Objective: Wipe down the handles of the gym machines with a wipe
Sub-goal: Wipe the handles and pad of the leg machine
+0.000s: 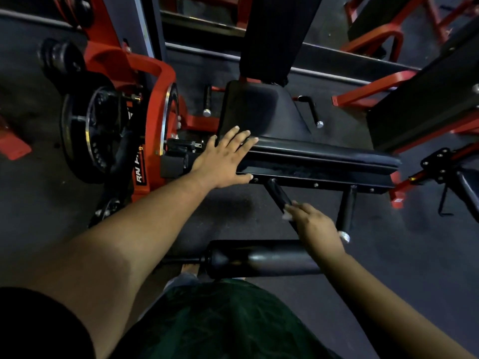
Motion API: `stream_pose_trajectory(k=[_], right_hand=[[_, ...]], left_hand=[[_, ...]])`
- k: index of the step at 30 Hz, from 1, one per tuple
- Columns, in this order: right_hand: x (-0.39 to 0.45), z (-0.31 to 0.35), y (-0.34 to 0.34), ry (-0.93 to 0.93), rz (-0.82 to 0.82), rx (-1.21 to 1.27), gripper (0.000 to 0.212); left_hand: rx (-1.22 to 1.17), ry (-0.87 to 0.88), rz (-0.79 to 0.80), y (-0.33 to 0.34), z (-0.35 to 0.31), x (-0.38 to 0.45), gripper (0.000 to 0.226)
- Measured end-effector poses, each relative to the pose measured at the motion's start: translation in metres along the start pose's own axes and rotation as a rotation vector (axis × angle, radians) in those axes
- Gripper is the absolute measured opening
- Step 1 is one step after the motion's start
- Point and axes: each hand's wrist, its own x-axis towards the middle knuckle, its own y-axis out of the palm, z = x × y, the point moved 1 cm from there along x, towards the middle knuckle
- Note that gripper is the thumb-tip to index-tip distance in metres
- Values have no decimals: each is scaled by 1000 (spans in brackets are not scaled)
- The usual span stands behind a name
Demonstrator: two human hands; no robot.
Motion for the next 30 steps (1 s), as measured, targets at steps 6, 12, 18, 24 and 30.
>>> stream_pose_trajectory(k=[6, 12, 18, 24, 30], right_hand=[[81, 43, 1, 87, -14, 32, 34], [2, 2, 3, -79, -4, 39, 21], [13, 7, 5, -48, -97, 8, 40], [64, 31, 4, -2, -68, 28, 29], [-8, -6, -8, -80, -118, 154, 25]], left_hand=[[-1, -3, -22, 2, 2, 0, 102], [-13, 2, -20, 1, 4, -1, 103], [4, -6, -18, 1, 2, -1, 104], [-14, -5, 2, 1, 4, -2, 103], [-12, -7, -4, 4, 5, -1, 103]])
